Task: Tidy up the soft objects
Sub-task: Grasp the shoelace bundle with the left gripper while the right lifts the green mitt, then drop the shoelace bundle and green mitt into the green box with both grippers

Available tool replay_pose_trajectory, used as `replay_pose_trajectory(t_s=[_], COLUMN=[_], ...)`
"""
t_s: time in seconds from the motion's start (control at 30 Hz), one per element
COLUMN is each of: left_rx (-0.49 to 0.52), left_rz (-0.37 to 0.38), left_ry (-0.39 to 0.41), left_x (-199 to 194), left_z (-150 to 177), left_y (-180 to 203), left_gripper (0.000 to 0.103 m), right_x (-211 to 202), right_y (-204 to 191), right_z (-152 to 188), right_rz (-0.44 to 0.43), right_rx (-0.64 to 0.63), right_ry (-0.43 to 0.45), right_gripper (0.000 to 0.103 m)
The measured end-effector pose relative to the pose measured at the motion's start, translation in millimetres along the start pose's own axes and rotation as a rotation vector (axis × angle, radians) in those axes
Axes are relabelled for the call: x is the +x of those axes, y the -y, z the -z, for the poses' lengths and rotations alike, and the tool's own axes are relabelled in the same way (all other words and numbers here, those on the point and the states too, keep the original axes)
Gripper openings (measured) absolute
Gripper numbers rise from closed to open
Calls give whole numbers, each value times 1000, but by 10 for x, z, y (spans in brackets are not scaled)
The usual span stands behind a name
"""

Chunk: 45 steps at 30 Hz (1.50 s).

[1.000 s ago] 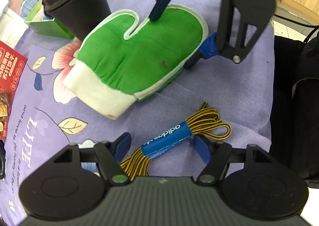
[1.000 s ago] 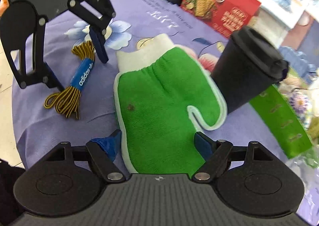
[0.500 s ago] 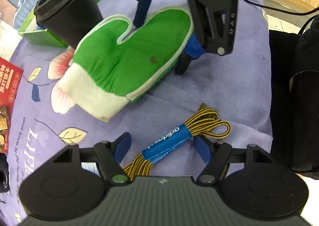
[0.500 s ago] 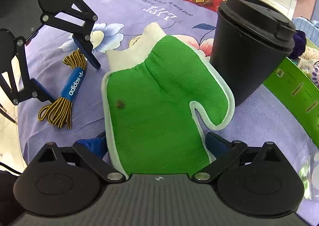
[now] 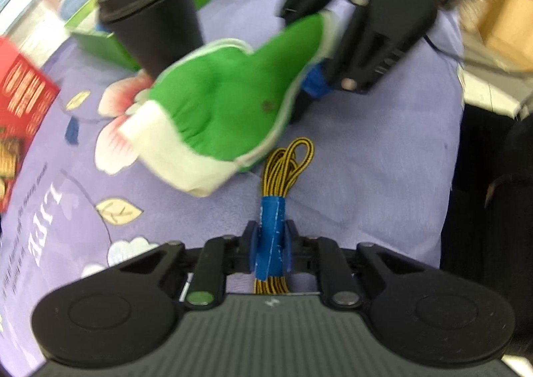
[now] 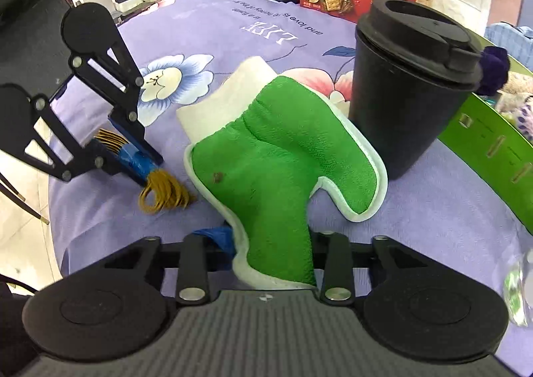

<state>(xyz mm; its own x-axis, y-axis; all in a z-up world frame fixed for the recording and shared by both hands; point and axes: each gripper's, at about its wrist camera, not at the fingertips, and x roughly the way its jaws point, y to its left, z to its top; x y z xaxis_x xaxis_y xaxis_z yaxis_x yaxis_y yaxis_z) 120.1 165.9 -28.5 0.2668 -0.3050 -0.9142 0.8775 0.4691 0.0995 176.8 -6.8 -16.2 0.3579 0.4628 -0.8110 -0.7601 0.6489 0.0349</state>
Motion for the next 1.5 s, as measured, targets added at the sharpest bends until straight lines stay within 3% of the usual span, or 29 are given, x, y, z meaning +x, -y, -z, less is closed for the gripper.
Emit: replay_pose_trajectory(t_s=[0.1,0.27,0.5,0.67,0.77,0.93,1.0,1.07,1.17,1.37,1.5], left_rx=[-96,-194,-279,-308,-289,-281,-303,-336,-351,-336,-339], left_rz=[-2,-22,-135,-198,-202,-192,-163,-133,-136,-156,-183], left_ry=[35,151,253,323,366,349,303,249,238,233,226], left_x=[-132,-544,-900,-988,-940,-582,-360,-108,97,142,68], left_z=[29,24,-115,-539,-991,-1800,-2068,-2270,-2432,-2419,-2357], left_y=[-43,-83,-222,-566,-839,-1301,-1481,-1646,-1760,-1760,-1702], left_gripper=[14,14,14,14,14,14,23,71,71,71,71], right_x=[-128,-584,-1055,-1210,-1219,-1114,-1000,-871,-745,-937,-976], right_y=[-14,-99,-166,197,528,1152,1423,1686,2053,2121,2097], right_z=[72,211,212,90,-141,-636,-788,-841,-831,-587,-490], right_rz=[-19,-56,73,115,150,264,286,298,253,263,270], right_rx=[51,140,104,164,183,123,102,112,222,227,233], right_ry=[31,180,347,405,430,347,262,190,91,162,155], right_gripper=[13,13,13,13,14,16,20,21,23,26,27])
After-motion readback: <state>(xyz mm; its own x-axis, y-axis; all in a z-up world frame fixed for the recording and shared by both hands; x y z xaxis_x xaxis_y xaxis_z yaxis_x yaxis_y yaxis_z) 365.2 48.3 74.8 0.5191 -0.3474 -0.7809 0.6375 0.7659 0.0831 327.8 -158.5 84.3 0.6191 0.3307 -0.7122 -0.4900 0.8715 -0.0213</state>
